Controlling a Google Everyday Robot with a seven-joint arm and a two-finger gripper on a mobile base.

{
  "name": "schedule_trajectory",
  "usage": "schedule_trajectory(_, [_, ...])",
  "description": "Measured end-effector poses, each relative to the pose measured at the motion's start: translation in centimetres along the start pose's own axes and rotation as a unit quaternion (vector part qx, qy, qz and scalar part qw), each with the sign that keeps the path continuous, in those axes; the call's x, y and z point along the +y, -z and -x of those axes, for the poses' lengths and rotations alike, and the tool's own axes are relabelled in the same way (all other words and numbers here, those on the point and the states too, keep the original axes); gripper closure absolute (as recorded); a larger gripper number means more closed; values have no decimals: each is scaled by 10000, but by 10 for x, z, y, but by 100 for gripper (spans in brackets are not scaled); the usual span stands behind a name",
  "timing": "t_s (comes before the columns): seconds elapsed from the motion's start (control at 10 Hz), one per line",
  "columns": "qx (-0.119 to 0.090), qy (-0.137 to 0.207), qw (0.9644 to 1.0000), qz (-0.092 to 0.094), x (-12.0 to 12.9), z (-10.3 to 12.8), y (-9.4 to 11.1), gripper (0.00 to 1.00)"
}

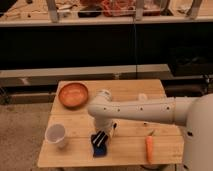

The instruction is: Place the eraser on the white sponge

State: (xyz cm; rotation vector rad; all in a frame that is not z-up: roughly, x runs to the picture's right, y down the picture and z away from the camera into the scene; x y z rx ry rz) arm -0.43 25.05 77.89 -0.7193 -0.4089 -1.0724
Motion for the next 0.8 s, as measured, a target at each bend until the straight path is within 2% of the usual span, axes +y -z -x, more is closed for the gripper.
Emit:
schedule_trajectory(0.2, [2,-2,10000,-2,1,0,-1,28])
schedule_trajectory(0.4, [0,-3,10000,0,2,1,-3,20])
schedule_trajectory(0.8, [4,-14,10000,-7,4,3,-5,20])
